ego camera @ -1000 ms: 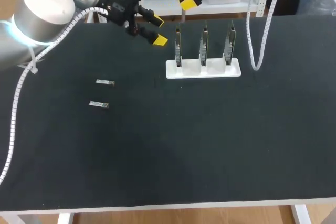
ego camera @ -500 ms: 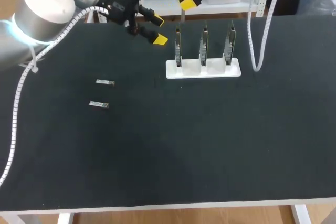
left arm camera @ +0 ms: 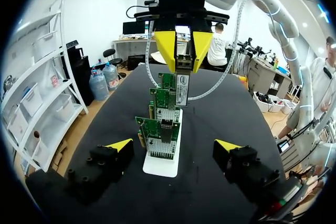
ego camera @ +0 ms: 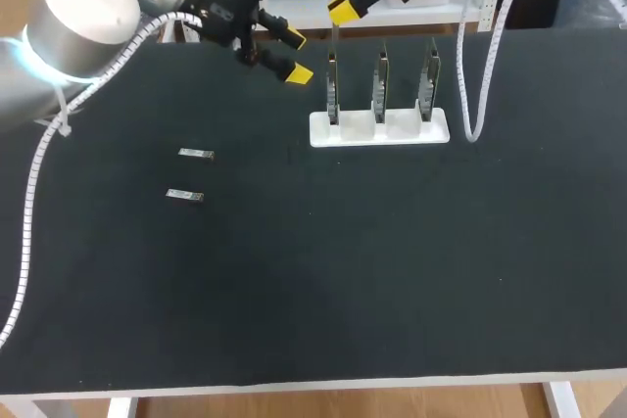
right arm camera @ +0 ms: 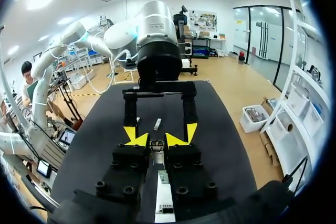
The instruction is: Pick up the optical module with the left hand, and insert it into the network port with the right hand.
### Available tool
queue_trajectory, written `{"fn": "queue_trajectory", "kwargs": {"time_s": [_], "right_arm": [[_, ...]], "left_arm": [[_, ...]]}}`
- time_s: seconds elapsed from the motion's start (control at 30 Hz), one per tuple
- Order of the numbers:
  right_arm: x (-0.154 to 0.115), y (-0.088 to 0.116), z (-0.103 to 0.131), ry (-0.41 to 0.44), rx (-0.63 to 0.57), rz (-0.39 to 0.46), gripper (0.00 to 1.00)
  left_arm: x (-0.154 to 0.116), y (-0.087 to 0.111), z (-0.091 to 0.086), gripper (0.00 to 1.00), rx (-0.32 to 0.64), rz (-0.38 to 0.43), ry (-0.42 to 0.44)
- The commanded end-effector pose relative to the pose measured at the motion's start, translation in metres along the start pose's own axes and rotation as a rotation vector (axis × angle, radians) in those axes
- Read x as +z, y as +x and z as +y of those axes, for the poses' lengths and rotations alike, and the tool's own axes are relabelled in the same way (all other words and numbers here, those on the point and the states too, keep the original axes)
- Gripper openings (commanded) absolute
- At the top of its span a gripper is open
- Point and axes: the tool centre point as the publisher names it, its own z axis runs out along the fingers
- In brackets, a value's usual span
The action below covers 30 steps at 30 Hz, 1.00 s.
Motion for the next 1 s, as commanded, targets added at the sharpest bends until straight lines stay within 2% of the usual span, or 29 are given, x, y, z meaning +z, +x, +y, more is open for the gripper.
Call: {"fn": "queue_trajectory", "kwargs": {"time_s": [0.03,0.27,0.4,1.0], "right_arm": [[0.000,0.001,0.008,0.067,0.000,-0.001,0.00],[0.002,0.004,0.006,0.069,0.002,0.000,0.00],[0.003,0.006,0.006,0.033,-0.002,-0.002,0.00],[0.012,0.012,-0.007,-0.036,-0.028,0.031,0.00]], "left_arm": [[0.000,0.000,0.001,1.00,0.000,0.002,0.002],[0.000,0.000,0.001,1.00,0.000,0.002,0.002],[0.000,0.000,0.001,1.00,0.000,0.002,0.002],[0.000,0.000,0.001,1.00,0.000,0.002,0.002]]}}
